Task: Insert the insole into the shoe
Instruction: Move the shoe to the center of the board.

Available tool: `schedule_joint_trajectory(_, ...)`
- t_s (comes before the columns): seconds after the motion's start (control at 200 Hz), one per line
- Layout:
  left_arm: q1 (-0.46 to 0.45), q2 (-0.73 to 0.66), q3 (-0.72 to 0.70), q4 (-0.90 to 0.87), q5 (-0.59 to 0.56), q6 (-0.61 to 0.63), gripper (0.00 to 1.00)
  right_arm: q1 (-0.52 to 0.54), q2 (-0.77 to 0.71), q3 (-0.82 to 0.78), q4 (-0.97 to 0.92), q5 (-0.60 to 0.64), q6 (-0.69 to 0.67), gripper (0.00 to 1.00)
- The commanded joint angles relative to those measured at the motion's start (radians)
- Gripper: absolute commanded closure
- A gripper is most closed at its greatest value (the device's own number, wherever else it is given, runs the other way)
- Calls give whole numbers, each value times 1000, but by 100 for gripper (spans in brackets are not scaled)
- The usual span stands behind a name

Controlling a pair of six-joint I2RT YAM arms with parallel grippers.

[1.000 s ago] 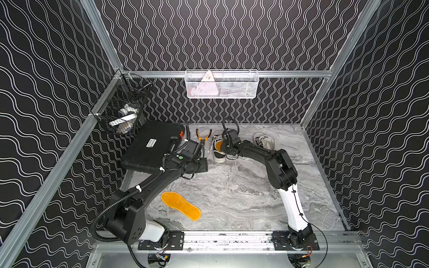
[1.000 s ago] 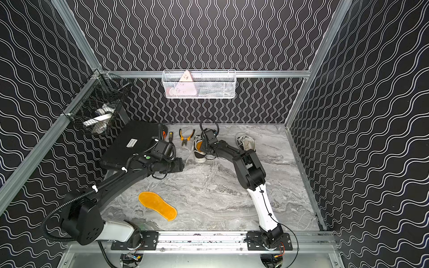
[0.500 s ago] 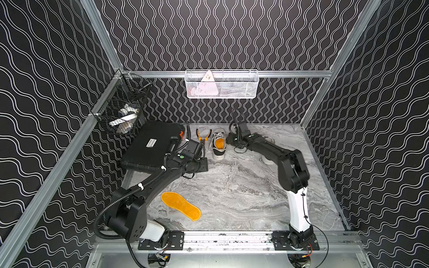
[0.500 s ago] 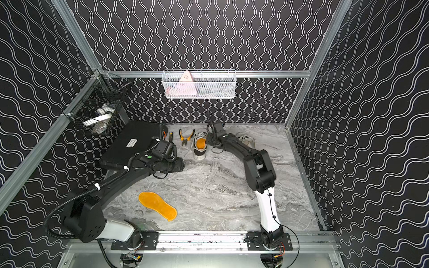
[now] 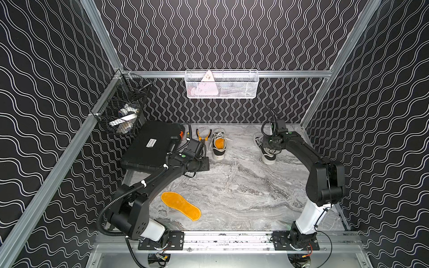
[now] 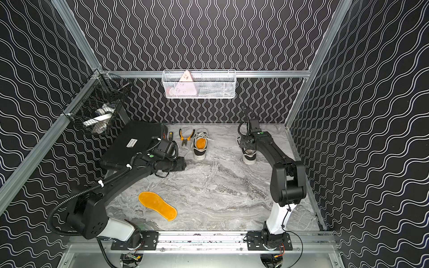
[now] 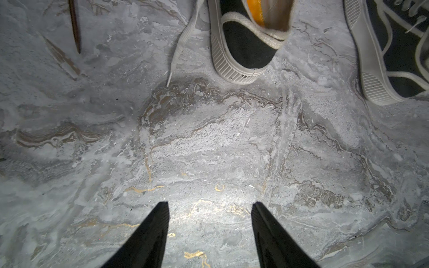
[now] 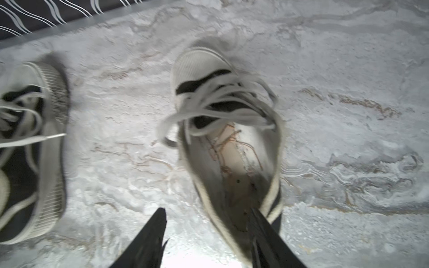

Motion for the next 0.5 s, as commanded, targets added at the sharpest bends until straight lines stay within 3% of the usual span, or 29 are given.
schedule_joint_trajectory(0.0,2,7,11,27,14,1,38,-7,23,-9,18,-25,-55,41)
schedule_joint_trajectory(0.255,0,7,22,21,-2,12,39,-10,144,47,44,-90,-94,47)
schedule_joint_trajectory(0.405,0,1,36,-13,-23,17,39,-4,157,49,29,-140,-52,76)
schedule_joint_trajectory(0.495,1,0,43,-37,-35,22,39,18,115,-7,66,-179,14,85)
